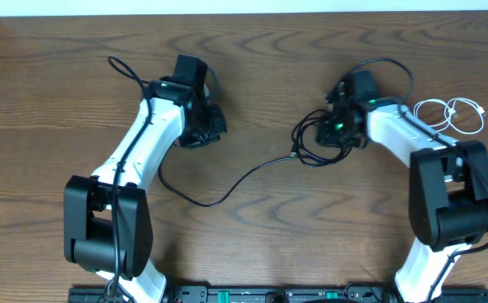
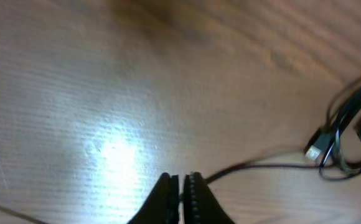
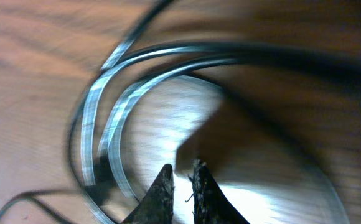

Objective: Untangle cables
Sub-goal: 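Release the white cable and move the right gripper to the black cable, then lower both grippers onto the black cable coil at center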

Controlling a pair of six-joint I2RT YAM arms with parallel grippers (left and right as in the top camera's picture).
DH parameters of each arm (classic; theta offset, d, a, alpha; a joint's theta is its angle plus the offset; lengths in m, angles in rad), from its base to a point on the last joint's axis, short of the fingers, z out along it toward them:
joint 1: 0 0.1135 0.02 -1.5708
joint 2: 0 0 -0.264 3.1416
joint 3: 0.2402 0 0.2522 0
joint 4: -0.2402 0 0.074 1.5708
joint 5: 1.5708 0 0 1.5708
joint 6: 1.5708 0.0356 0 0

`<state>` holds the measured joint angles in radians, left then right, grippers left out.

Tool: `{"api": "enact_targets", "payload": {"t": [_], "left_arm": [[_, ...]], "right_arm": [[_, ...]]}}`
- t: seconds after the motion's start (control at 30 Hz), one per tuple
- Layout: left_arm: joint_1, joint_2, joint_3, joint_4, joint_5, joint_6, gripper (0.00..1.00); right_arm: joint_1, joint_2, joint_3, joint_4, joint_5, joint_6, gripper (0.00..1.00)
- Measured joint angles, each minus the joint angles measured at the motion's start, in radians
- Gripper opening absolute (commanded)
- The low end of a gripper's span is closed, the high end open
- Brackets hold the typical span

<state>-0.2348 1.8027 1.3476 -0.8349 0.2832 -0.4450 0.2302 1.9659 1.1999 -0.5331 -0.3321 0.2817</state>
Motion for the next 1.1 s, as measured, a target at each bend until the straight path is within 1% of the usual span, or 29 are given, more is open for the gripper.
{"api": "enact_targets", "payload": {"t": [0.07,0.2,0.3,0.4,0.53,0.63,0.67,0.73,0.8,0.83,0.93,1.03,1.1], "left_arm": [[-0.013,0.000,-0.001,-0.021,0.000,0.000,0.08],[-0.020,0.000,-0.001,-0.068,0.000,0.000,0.08],[-0.019,0.000,-0.001,-0.097,-0.005,0.001,0.09],[-0.014,0.000,-0.001,-0.124,-0.030,0.004,0.14],[0.007,0.000,-0.001,-0.147,-0.052,0.008,0.17],[0.027,0.000,-0.001,-0.162,-0.061,0.020,0.17],[0.032,0.000,-0.001,-0.167,-0.063,0.028,0.21],[0.046,0.000,-0.001,-0.188,-0.065,0.040,0.21],[0.060,0.000,-0.001,-0.208,-0.069,0.050,0.22],[0.068,0.000,-0.001,-0.214,-0.070,0.053,0.24],[0.082,0.000,-0.001,-0.216,-0.054,0.057,0.25],[0.082,0.000,-0.001,-0.195,-0.005,0.058,0.27],[0.074,0.000,-0.001,-0.161,0.034,0.050,0.28]], "right_arm": [[0.041,0.000,0.000,0.006,-0.002,0.030,0.01],[0.119,0.000,0.000,0.016,-0.005,0.106,0.01],[0.182,0.000,-0.003,0.065,-0.010,0.157,0.01],[0.229,0.000,-0.004,0.145,-0.012,0.194,0.01],[0.270,0.000,-0.005,0.225,-0.013,0.226,0.01],[0.291,0.000,-0.005,0.285,-0.012,0.238,0.01],[0.293,0.000,-0.004,0.291,-0.012,0.239,0.01],[0.288,0.000,0.002,0.285,-0.012,0.238,0.01],[0.276,0.000,0.023,0.257,-0.012,0.233,0.02],[0.264,0.000,0.042,0.230,-0.012,0.226,0.03],[0.218,0.000,0.104,0.157,-0.010,0.207,0.09],[0.167,0.000,0.137,0.105,-0.001,0.193,0.18],[0.138,0.000,0.140,0.068,0.005,0.182,0.26]]}}
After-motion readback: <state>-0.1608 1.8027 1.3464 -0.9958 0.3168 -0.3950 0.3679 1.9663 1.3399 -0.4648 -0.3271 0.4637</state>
